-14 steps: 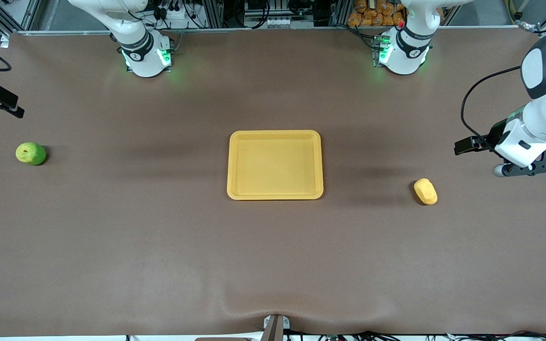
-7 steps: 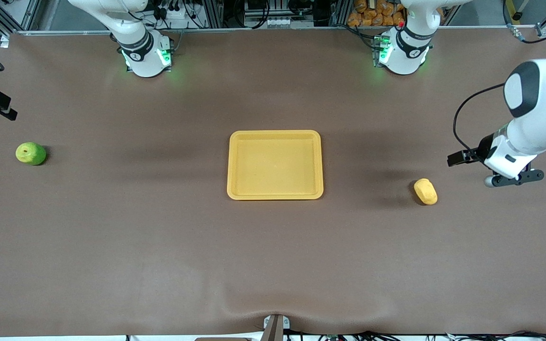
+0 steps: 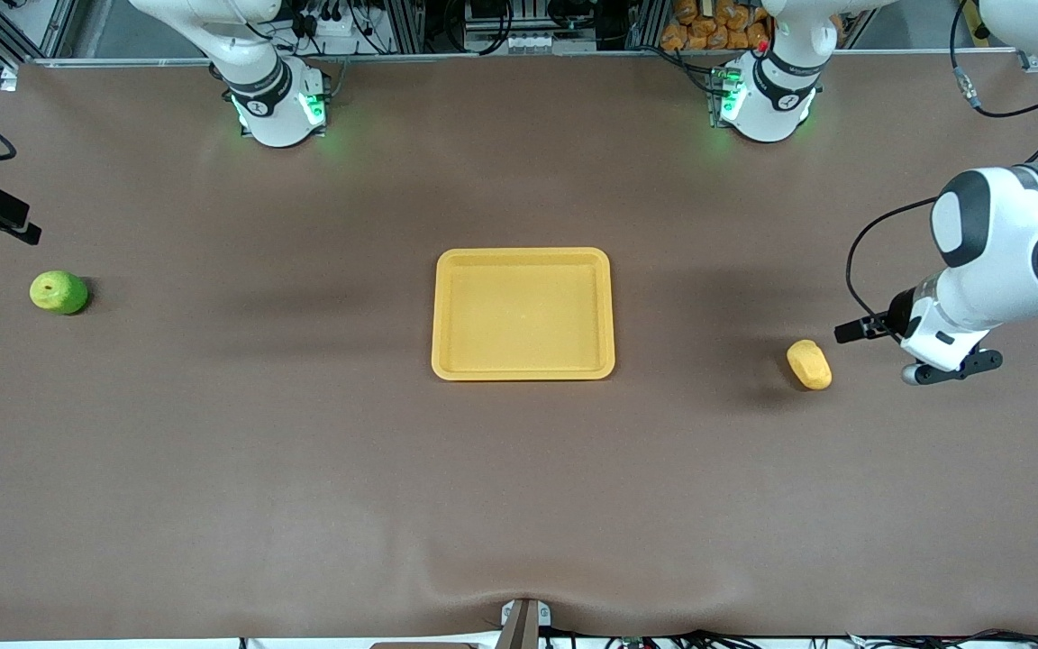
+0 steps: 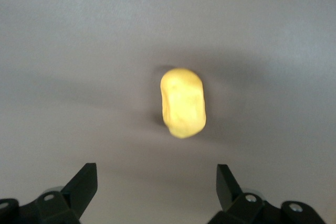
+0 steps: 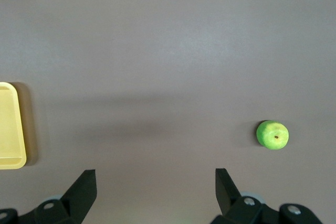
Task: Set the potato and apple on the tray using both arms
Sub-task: 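Move the left gripper down toward the yellow potato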
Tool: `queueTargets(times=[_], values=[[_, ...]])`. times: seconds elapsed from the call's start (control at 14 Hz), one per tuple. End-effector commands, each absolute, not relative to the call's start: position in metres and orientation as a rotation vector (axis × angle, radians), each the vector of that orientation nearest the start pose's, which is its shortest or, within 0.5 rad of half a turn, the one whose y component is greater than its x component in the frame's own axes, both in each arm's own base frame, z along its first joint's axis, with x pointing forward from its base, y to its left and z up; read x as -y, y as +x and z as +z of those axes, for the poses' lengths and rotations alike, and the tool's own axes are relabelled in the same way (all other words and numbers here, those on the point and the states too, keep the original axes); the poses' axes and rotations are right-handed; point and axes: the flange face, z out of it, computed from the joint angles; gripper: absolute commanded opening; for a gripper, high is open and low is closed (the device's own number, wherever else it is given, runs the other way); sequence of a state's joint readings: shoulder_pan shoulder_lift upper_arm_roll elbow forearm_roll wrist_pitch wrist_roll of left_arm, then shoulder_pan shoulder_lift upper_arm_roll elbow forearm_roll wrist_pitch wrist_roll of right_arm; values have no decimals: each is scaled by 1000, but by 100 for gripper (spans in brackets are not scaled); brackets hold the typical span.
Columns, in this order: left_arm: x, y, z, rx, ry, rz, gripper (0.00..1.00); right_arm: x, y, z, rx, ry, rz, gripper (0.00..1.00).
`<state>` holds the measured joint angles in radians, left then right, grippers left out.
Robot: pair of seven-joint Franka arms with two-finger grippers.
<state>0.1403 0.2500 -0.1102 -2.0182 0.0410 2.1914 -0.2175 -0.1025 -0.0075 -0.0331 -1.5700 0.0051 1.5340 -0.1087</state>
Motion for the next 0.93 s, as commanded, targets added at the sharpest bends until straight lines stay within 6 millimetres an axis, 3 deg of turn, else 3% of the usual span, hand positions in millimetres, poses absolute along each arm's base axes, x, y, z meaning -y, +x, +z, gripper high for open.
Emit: queueTargets(times=[0.0, 0.28, 0.5, 0.64, 0.85], values=[[-17, 576, 298, 406, -3121, 30, 100, 80, 558, 611, -70, -3139, 99, 100], [-13, 579, 271, 443, -3126, 9, 100, 81, 559, 608, -72, -3138, 107, 100], [-12, 581, 251, 445, -3134, -12, 100, 85, 571, 588, -70, -3163, 166, 100], [-12, 583, 237, 461, -3140, -23, 95, 93, 584, 554, -85, -3152, 255, 100], [-11, 585, 223, 488, -3145, -48, 92, 98, 587, 540, -99, -3145, 299, 100]])
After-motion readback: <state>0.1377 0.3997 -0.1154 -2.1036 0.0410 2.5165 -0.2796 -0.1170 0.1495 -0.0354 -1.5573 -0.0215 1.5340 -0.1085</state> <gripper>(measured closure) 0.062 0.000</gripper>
